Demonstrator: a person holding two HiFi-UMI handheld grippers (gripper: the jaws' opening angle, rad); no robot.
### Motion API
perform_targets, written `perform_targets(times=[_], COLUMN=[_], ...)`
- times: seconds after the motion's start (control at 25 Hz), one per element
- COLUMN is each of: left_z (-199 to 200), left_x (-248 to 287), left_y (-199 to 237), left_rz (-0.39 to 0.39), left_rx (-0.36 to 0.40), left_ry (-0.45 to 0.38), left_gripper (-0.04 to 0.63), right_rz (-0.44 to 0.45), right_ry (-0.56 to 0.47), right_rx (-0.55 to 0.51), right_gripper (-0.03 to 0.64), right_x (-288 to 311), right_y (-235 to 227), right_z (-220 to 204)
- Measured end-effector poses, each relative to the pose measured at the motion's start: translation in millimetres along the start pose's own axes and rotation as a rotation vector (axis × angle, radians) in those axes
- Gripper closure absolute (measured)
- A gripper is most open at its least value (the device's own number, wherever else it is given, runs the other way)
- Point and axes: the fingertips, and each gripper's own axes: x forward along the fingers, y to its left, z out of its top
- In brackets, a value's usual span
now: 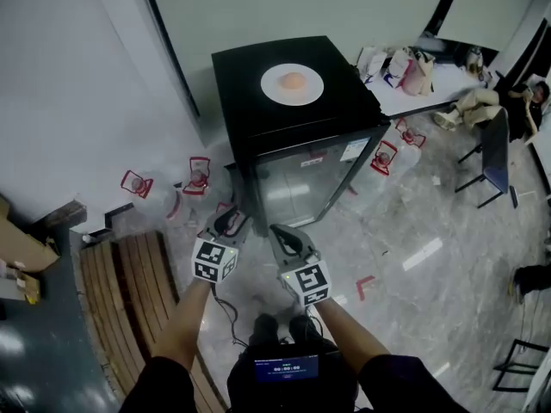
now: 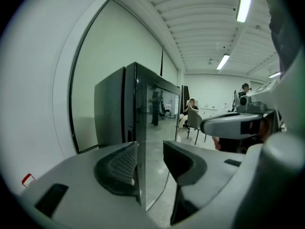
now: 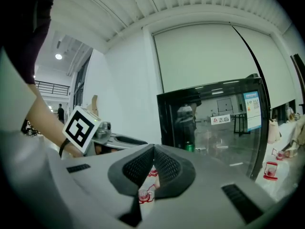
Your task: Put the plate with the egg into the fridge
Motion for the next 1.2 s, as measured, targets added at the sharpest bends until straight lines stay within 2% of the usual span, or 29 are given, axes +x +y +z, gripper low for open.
perform_targets(times=[0.24, 0.64, 0.76, 1.04, 1.2], left_z=[-31, -26, -22, -23, -21], left_x=[38, 67, 72, 70, 68], left_y=[27, 33, 34, 34, 33], left_rz=[-0.149, -0.278, -0.264, -0.205, -0.146], left_rx=[0.064, 0.161, 0.161, 0.101, 0.068], left_ry=[0.080, 0.078, 0.064, 0.050, 0.059], left_gripper=[0.462, 0.464, 0.525, 0.534, 0.535], right_rz=[-0.082, -0.178, -0.193, -0.229, -0.251], right_ry=[0.064, 0.060, 0.051, 0.046, 0.048], right_rx=[0.011, 0.002, 0.003, 0.008, 0.027], right_gripper=[0.607, 0.607, 0.607, 0.607, 0.607], right_x=[6, 10, 8, -2, -11], right_y=[-4, 2, 3, 3, 3], right_z=[-30, -33, -29, -29, -32])
